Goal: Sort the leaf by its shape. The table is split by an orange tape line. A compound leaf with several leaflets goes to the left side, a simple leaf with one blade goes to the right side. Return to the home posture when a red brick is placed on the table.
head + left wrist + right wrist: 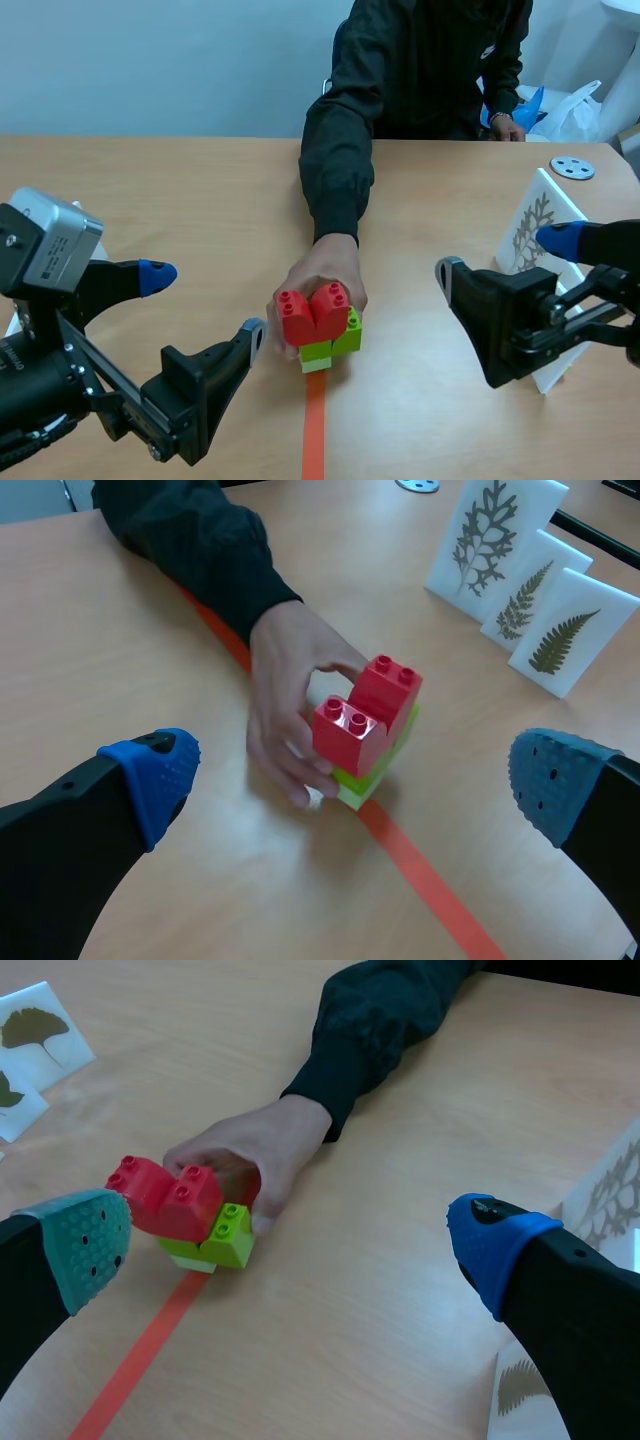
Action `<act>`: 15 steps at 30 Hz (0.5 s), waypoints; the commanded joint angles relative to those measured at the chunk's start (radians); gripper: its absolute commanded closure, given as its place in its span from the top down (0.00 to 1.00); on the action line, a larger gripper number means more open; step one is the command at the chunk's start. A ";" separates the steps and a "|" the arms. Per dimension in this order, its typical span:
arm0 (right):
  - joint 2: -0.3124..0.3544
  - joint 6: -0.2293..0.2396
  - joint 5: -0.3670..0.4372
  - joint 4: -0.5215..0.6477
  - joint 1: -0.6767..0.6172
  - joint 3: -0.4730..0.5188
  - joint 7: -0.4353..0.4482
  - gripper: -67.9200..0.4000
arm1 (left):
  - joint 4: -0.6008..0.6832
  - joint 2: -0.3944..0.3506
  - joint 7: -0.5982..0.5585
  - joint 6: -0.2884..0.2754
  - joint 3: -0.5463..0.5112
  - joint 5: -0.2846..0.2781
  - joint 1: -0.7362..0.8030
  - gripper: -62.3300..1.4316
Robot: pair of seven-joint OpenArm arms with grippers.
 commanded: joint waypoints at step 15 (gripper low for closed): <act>0.002 -0.055 -0.023 0.006 0.011 0.009 -0.031 1.00 | 0.019 -0.001 -0.020 0.001 -0.002 -0.015 0.000 1.00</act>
